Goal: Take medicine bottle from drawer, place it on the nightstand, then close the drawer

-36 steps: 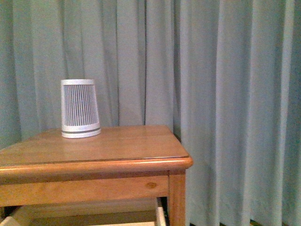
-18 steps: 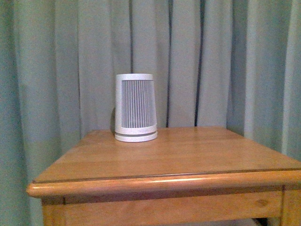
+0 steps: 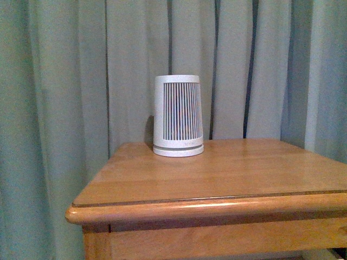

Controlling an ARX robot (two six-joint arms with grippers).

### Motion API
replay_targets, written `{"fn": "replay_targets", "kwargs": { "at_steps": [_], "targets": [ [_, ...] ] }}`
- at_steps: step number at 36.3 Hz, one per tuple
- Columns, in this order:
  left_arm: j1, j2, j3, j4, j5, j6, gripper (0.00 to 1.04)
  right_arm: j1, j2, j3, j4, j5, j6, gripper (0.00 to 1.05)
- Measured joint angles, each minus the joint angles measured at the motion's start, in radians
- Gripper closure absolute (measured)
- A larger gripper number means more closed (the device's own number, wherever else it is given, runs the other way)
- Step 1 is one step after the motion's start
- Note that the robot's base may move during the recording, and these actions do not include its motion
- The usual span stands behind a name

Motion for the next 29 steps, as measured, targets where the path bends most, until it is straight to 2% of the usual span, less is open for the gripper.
{"fn": "replay_targets", "kwargs": {
  "at_steps": [5, 17, 29],
  "targets": [
    [0.0, 0.0, 0.0, 0.0, 0.0, 0.0, 0.07, 0.036, 0.331, 0.188, -0.077, -0.079, 0.032, 0.07],
    [0.0, 0.0, 0.0, 0.0, 0.0, 0.0, 0.07, 0.104, 0.796, 0.33, -0.005, -0.063, 0.014, 0.07],
    [0.0, 0.0, 0.0, 0.0, 0.0, 0.0, 0.07, 0.109, 1.011, 0.398, 0.093, -0.043, -0.029, 0.07]
  ]
}}
